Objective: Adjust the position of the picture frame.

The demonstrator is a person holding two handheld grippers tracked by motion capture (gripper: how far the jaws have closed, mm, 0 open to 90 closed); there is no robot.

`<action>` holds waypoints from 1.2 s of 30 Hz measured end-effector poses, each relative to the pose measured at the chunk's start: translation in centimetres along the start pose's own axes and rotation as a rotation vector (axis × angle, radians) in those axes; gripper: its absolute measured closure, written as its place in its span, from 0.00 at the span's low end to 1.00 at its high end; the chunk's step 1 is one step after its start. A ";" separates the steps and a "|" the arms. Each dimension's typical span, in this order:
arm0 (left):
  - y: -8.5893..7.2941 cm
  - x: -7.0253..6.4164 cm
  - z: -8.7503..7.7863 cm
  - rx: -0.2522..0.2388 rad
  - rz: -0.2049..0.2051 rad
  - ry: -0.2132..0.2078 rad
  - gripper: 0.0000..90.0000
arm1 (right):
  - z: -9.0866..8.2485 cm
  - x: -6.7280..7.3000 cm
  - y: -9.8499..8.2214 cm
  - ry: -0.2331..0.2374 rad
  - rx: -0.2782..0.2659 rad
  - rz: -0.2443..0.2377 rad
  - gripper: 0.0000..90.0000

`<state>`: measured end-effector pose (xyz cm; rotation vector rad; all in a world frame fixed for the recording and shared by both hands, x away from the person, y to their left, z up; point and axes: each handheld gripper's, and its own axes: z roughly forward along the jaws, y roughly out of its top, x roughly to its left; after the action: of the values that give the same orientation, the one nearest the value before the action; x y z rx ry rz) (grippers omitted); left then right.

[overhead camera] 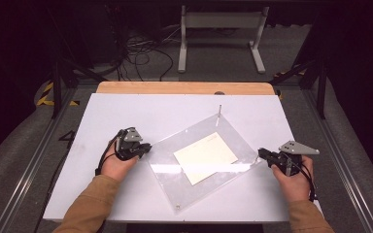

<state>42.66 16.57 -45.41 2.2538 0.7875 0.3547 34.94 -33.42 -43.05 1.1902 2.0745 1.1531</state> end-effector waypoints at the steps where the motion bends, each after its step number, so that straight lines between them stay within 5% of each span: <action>1: 0.0 -0.1 0.0 0.000 -0.005 -0.002 0.93 | 0.0 0.0 0.1 0.001 -0.001 -0.004 0.94; 9: -0.1 -0.6 -0.5 0.025 0.014 0.013 0.93 | 1.0 -0.3 2.4 -0.032 0.000 -0.060 0.94; 19: -0.5 -1.1 -1.1 0.037 0.016 0.028 0.93 | 4.5 -1.8 7.2 -0.058 -0.017 -0.102 0.94; 25: -0.5 -1.6 -1.4 0.049 0.041 0.038 0.93 | 6.9 -3.2 8.4 -0.036 -0.015 -0.031 0.94; 26: -0.5 -1.8 -1.5 0.051 0.059 0.045 0.93 | 7.7 -3.8 8.8 0.013 -0.075 0.034 1.00; 29: -0.4 -1.9 -1.6 0.051 0.070 0.049 0.94 | 8.0 -4.2 9.7 0.066 -0.110 0.099 1.00; 31: -0.3 -1.9 -1.8 0.032 0.058 0.022 1.00 | 8.3 -4.1 10.1 0.033 -0.084 0.084 1.00; 36: -0.4 -1.8 -2.0 0.026 0.060 0.037 1.00 | 7.9 -3.5 9.5 0.043 -0.086 0.068 0.98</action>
<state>40.16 16.70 -44.30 2.3052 0.7481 0.4178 46.85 -30.53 -39.21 1.2133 2.0079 1.2962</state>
